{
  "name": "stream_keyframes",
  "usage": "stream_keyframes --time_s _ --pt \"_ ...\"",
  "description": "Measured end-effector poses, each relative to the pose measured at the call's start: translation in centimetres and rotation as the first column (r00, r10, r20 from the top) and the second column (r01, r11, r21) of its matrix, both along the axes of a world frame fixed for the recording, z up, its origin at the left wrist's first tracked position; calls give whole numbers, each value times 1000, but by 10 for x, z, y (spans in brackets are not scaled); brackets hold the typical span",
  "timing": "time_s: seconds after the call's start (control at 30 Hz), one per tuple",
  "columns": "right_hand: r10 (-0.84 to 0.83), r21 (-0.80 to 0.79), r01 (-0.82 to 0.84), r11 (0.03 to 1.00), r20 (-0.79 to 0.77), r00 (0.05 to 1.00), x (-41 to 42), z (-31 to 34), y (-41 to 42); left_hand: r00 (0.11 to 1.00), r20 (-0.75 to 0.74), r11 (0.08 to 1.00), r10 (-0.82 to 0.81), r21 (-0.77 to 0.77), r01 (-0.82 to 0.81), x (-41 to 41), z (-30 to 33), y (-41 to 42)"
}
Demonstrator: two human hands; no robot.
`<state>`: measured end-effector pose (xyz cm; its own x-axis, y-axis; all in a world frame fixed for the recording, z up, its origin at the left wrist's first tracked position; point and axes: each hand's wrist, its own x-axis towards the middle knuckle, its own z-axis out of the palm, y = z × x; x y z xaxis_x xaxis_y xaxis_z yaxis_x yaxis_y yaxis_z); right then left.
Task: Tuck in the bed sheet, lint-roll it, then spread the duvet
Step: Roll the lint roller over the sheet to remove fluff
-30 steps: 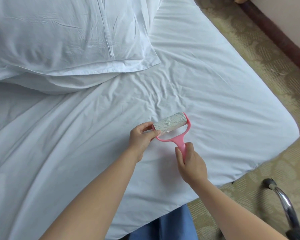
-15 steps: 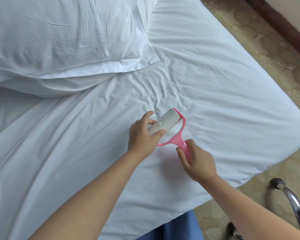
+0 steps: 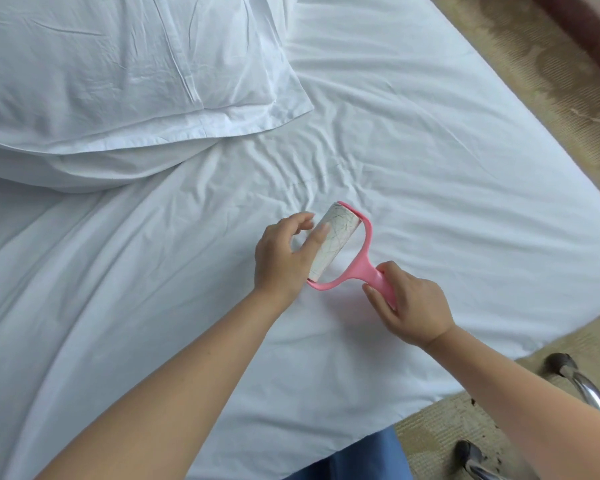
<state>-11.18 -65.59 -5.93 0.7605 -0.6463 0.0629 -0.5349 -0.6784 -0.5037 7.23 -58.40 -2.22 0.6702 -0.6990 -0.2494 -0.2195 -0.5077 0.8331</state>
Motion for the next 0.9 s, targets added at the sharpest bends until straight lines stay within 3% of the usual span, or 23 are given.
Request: stream_keyframes --time_s 0.13,0.33,0.43,0.53,0.73,0.8,0.9 --pt "51 34 -52 998 52 997 3 2 -8 999 -45 998 -31 62 34 1 5 -14" --pt "73 157 -74 985 14 997 9 -2 -28 944 -326 998 56 12 -55 7 -6 -16" --pt "113 202 -112 973 9 994 18 -3 -36 929 -363 996 73 -17 -86 9 -11 -15" --pt "60 229 -49 972 -41 997 26 4 -41 918 -387 992 84 -54 -113 12 -11 -14" --pt "38 258 -27 966 -37 999 45 26 -43 944 -323 992 64 -82 -96 16 -2 -16" --pt "3 432 -4 902 4 1000 53 35 -43 942 -336 995 25 -79 -55 13 0 -16" --pt "-137 727 28 686 91 986 66 41 -45 922 -386 995 -29 -96 -8 8 2 -15"
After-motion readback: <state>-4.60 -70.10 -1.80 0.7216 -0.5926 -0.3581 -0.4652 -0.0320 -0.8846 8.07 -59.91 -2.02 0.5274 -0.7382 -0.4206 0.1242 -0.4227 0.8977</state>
